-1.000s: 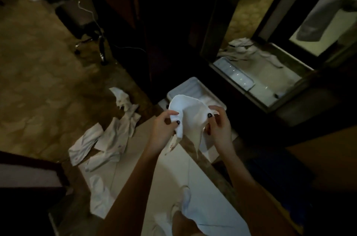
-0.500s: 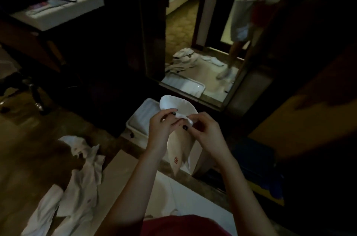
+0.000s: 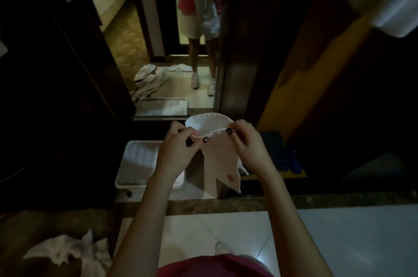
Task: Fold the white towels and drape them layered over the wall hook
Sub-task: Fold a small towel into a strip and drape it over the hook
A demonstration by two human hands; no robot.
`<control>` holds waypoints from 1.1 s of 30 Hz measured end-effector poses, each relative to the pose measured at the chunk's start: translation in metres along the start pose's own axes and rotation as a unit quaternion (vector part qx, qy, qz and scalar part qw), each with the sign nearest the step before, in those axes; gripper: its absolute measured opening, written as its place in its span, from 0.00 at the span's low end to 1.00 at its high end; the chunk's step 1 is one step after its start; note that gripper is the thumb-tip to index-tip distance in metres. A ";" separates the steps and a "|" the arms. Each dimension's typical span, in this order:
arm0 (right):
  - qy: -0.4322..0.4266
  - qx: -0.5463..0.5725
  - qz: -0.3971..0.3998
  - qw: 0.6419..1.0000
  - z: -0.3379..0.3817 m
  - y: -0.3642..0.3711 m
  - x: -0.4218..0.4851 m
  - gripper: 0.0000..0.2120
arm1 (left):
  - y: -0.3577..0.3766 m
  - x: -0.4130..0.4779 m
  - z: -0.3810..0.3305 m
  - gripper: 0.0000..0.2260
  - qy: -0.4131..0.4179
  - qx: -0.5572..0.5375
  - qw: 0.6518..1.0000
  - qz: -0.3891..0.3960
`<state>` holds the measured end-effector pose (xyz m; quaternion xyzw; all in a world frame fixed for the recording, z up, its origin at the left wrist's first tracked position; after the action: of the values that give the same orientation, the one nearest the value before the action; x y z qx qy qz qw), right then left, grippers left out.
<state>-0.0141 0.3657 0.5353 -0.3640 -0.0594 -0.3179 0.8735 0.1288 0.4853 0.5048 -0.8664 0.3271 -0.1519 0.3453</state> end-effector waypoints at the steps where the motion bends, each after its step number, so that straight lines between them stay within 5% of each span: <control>1: 0.013 -0.012 -0.020 1.000 -0.003 -0.009 -0.007 0.07 | 0.002 -0.001 -0.003 0.06 0.030 0.001 1.000 0.006; 7: 0.111 -0.007 -0.133 0.985 -0.015 -0.054 -0.059 0.07 | 0.022 -0.015 -0.041 0.13 0.128 -0.099 0.978 0.132; 21: 0.144 -0.015 -0.312 0.939 -0.006 -0.125 -0.156 0.05 | 0.050 -0.064 -0.106 0.09 0.068 -0.318 0.930 0.174; 33: 0.115 -0.047 -0.247 0.961 -0.023 -0.193 -0.196 0.09 | 0.083 -0.112 -0.169 0.09 0.090 -0.156 0.972 0.152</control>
<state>-0.2878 0.3479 0.5683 -0.3397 -0.0311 -0.5659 0.7506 -0.0748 0.4306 0.5637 -0.8327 0.5041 -0.1220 0.1938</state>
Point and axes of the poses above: each hand's wrist, its own x-axis towards the middle knuckle, its own y-axis out of the palm, z = x × y, the point moved 9 cm from there along x, towards the middle knuckle, and after that the axes turned 10 degrees about -y, right-handed, at the moved point
